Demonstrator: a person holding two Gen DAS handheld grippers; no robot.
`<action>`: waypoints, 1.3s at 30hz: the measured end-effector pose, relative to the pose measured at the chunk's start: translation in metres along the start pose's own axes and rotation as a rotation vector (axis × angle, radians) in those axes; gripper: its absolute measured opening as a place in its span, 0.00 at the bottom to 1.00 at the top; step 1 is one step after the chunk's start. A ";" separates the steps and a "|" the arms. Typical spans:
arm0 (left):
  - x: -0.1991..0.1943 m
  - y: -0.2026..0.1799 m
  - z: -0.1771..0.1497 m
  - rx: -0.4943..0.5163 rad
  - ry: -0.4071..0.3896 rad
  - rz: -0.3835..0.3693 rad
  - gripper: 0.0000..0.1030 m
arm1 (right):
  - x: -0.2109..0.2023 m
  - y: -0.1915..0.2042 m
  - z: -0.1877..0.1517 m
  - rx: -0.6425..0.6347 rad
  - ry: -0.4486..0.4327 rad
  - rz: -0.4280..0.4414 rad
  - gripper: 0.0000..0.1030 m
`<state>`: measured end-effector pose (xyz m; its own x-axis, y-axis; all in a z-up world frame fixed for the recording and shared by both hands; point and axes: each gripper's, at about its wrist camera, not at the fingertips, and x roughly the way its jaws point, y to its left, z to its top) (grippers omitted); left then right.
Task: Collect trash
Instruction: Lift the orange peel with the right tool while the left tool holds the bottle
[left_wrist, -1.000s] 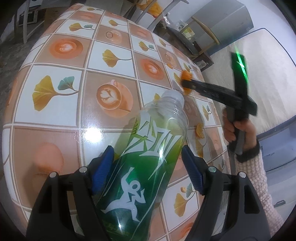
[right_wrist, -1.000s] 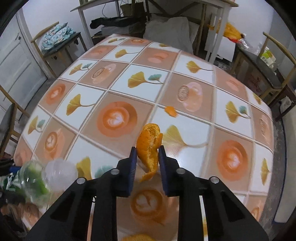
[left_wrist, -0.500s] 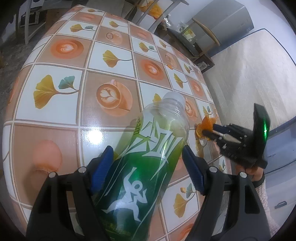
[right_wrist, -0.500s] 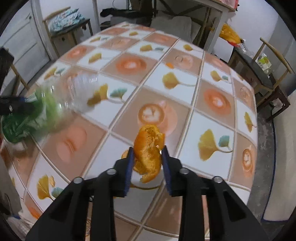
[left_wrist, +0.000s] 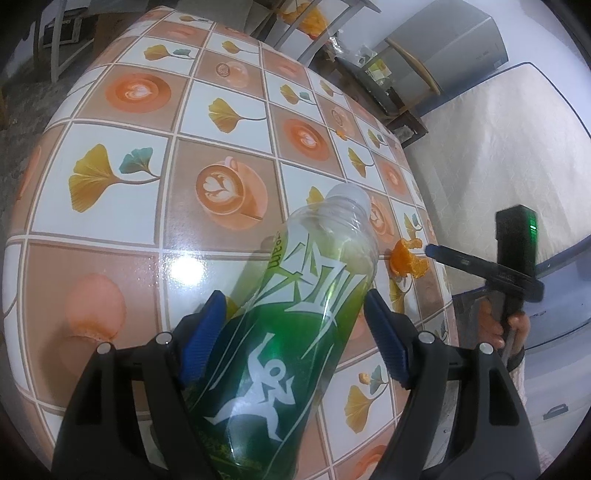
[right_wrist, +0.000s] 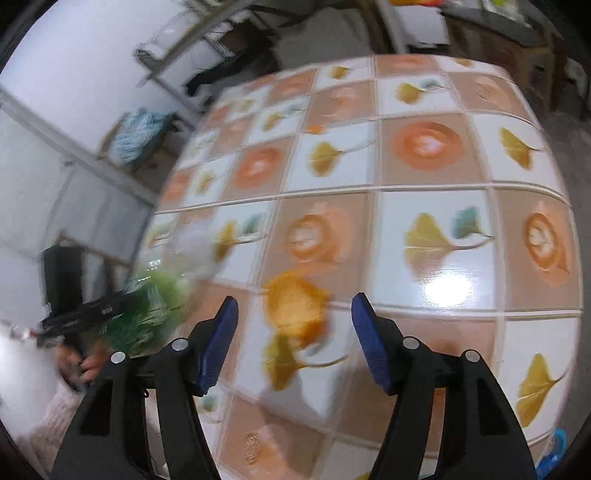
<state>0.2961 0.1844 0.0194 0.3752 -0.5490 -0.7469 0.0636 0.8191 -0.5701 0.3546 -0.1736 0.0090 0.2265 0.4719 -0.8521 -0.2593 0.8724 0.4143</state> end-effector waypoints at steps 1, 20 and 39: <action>0.000 0.000 0.000 0.001 0.000 0.001 0.71 | 0.005 0.000 0.000 -0.002 0.014 -0.005 0.52; 0.001 -0.001 0.000 0.000 0.001 0.003 0.71 | 0.034 0.058 -0.014 -0.327 0.012 -0.282 0.19; 0.002 -0.011 -0.002 0.031 -0.009 0.057 0.71 | -0.014 0.035 -0.027 -0.195 -0.152 -0.159 0.05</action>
<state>0.2947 0.1740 0.0236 0.3877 -0.4998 -0.7745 0.0708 0.8539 -0.5156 0.3167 -0.1531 0.0268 0.4132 0.3578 -0.8374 -0.3817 0.9029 0.1975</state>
